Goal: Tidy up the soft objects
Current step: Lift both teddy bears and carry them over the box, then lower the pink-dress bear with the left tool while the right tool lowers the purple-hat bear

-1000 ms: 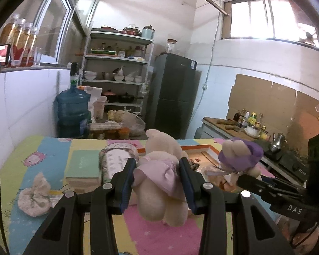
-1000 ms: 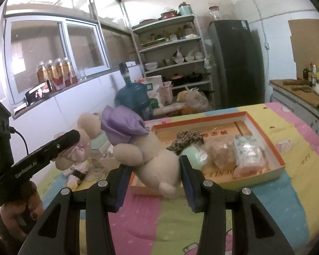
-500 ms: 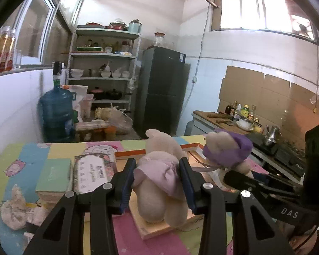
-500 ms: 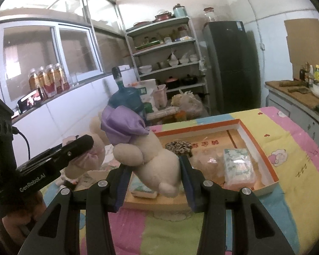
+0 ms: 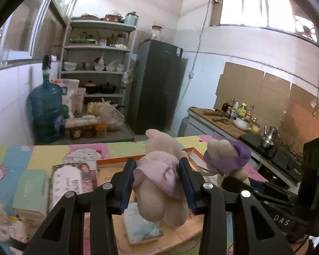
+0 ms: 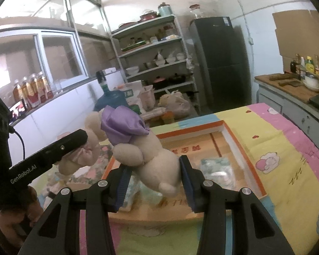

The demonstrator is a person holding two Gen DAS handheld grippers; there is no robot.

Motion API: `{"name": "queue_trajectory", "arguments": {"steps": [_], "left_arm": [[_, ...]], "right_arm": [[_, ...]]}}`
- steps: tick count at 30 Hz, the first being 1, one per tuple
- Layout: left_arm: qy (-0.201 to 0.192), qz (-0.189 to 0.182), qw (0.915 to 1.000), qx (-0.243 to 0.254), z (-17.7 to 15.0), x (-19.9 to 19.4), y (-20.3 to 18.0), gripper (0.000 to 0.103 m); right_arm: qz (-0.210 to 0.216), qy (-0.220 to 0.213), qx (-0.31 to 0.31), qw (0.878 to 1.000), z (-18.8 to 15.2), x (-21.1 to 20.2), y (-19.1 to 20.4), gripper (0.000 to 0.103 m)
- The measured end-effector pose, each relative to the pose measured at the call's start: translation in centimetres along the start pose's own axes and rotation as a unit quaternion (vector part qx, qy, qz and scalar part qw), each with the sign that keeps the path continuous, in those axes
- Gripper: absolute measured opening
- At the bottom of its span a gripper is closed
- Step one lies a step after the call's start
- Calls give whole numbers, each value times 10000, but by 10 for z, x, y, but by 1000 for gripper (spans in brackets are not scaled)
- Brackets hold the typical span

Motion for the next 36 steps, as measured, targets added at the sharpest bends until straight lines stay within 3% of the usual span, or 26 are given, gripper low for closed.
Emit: {"name": "queue_trajectory", "arguments": {"steps": [21,36], "left_arm": [[428,57,9988,-231,-6,93,-18,43],[986,158,9942,-409,-33,133,-15,43]], "right_arm": [[-435,315,-76,9985,33,65,-65,47],[-726,776,284,9939,22,116,-95,46]]}}
Point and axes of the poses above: each gripper's, at about its wrist camera, not at the fingertips, and x roughly the way its jaws point, y to its left, z to its top, the point moved 1 cm from there along x, roughly the way its jaws point, and after that the axes turned 14 degrees about -y, right-handed, at the moved point
